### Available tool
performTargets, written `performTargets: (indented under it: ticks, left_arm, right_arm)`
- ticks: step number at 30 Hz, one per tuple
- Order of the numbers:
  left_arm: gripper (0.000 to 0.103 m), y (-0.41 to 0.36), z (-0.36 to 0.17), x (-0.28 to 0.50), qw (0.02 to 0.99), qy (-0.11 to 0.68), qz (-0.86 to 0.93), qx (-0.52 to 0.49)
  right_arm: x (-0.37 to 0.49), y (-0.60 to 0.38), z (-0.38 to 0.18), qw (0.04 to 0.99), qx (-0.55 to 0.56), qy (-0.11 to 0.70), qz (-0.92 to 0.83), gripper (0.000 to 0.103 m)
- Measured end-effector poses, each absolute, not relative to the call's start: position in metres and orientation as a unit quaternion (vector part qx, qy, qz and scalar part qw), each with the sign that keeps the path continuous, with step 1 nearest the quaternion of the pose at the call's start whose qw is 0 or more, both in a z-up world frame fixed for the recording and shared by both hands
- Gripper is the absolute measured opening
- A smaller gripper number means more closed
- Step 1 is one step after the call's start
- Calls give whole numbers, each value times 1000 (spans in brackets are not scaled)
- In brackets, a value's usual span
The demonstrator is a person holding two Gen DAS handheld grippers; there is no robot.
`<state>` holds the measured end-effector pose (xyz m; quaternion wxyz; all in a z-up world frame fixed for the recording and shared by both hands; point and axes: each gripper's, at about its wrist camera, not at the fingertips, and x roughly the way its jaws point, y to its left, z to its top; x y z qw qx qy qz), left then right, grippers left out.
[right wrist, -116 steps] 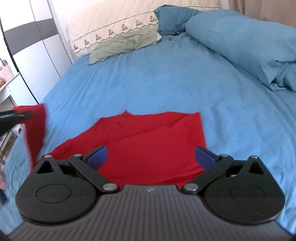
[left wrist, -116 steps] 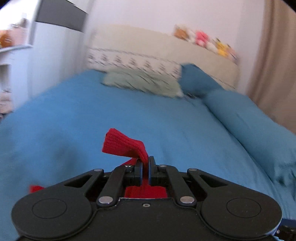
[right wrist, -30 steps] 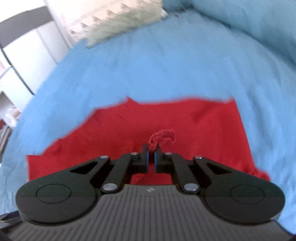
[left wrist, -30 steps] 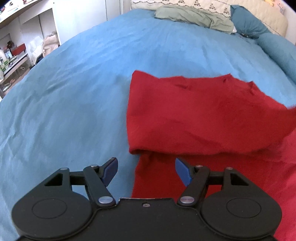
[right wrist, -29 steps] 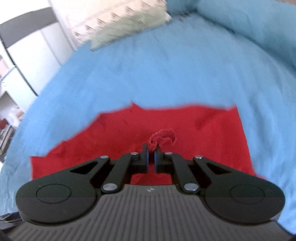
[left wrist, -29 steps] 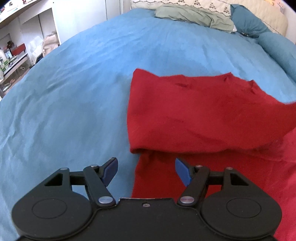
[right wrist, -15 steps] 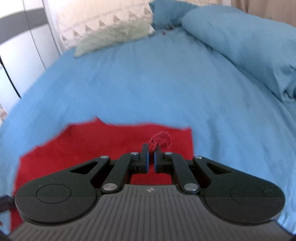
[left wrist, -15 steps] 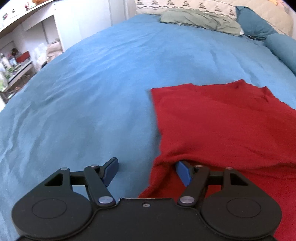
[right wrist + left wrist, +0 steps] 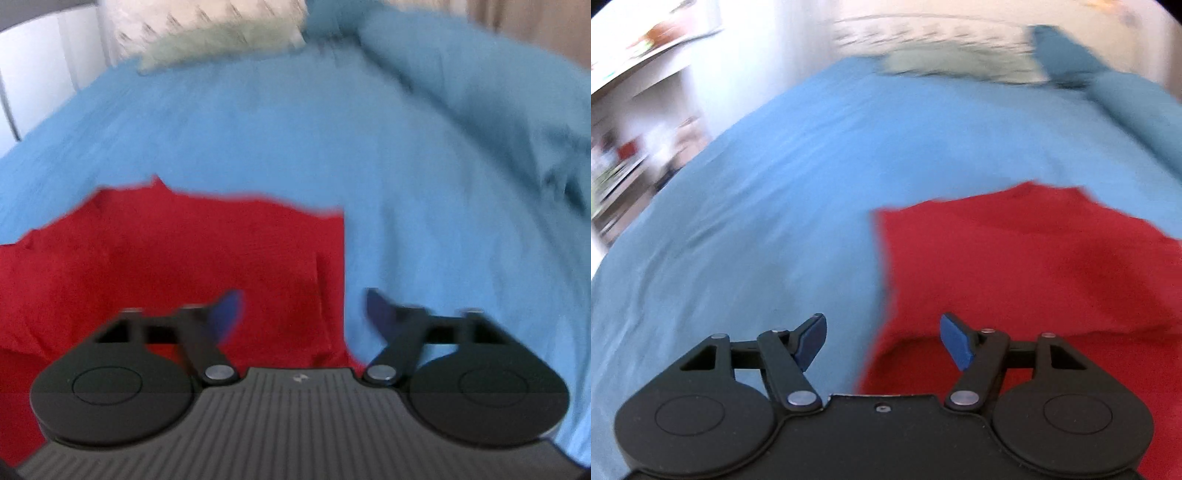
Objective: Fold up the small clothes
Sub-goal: 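Move both tools to the sweater hem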
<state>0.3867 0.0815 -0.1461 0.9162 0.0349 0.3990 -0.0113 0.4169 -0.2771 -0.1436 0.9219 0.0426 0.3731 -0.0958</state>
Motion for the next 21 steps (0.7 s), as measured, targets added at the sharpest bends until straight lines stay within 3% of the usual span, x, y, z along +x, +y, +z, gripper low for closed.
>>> performTargets:
  ticks: [5,12,19,21]
  left_arm:
    - [75,49,-160,413,904,416,-80,47]
    - [75,55,-199,421,887,454,-75,29]
    - [74,60,-172,416,895,438,-68,41]
    - [81,63,-147,402,907,413,-63,47]
  right_arm:
    - [416,-262,-144,926,44,375,-13,101]
    - [424,-269,-187,900,76,429,-9,101]
    - [415,-266,-184,903,34,428,15,101]
    - [410,-267,-167,912,14,408,25,101]
